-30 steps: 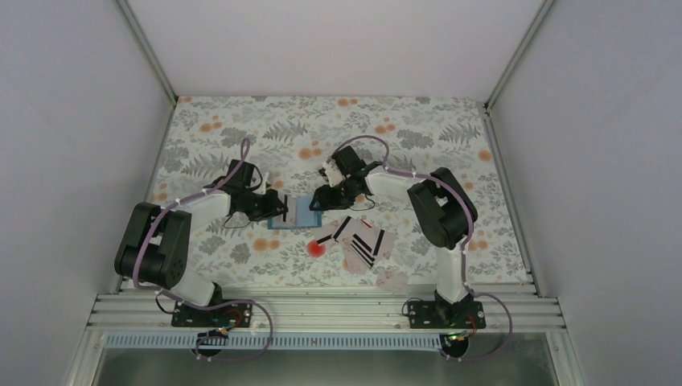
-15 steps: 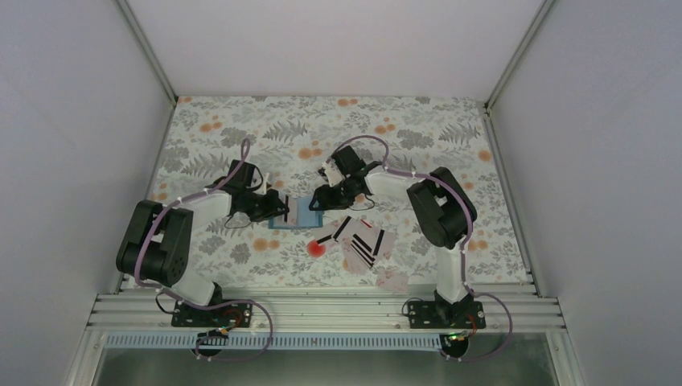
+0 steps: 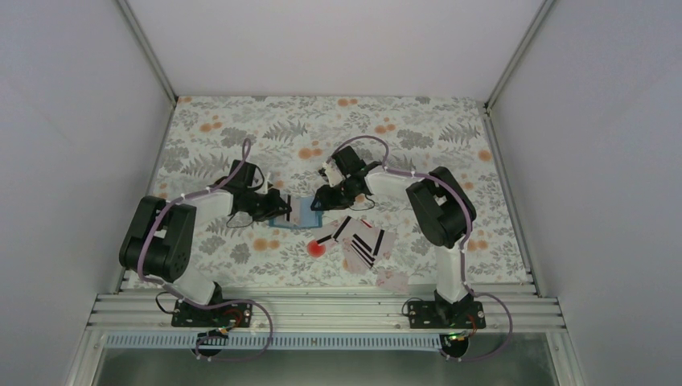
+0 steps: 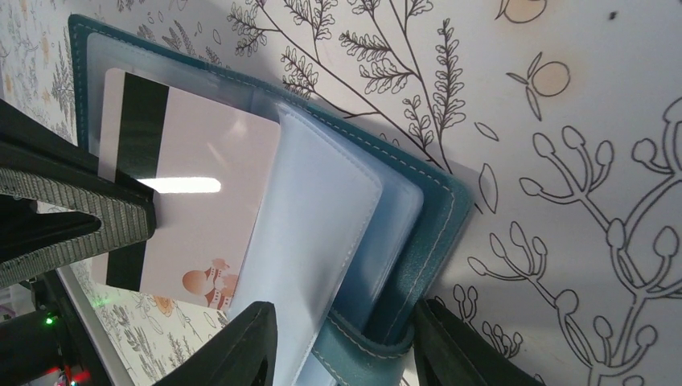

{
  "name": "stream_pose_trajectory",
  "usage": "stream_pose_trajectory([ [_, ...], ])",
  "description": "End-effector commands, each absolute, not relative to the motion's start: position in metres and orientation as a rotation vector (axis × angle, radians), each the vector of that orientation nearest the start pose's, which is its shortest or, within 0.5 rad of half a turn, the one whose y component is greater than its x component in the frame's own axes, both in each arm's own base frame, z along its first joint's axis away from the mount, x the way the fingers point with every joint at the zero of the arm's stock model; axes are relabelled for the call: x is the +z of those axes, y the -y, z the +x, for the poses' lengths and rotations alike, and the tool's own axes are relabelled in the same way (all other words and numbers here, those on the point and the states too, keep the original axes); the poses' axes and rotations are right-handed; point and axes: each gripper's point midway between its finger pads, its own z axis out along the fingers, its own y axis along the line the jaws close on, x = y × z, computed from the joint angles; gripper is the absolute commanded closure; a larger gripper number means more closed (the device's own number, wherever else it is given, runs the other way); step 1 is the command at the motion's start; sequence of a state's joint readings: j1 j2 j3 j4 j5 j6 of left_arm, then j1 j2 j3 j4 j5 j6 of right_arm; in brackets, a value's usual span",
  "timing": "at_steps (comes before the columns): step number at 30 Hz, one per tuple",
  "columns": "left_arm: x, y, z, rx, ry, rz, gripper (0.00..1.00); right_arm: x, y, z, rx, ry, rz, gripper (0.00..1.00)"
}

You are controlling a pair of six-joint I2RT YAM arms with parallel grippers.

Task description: Put the credit cards into the card holder

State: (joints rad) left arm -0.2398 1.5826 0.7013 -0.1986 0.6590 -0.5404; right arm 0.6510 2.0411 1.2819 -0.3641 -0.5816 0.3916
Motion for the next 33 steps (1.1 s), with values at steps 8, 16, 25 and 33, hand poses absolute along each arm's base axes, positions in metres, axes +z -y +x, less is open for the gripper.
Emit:
stream_pose_trajectory([
  [8,0.038,0.177,0.287,-1.077,-2.732,-0.146,0.98,-0.010,-0.338,0.282,1.000,-2.924,-0.565,0.56],
  [16,0.037,0.170,0.290,-0.977,-2.732,-0.089,0.98,-0.012,-0.338,0.281,0.997,-2.928,-0.569,0.56],
  [25,0.029,0.164,0.285,-0.884,-2.764,-0.057,0.98,-0.015,-0.337,0.280,1.002,-2.934,-0.566,0.56],
  [33,0.032,0.158,0.290,-0.794,-2.780,-0.050,0.98,-0.016,-0.338,0.280,1.005,-2.938,-0.561,0.56],
])
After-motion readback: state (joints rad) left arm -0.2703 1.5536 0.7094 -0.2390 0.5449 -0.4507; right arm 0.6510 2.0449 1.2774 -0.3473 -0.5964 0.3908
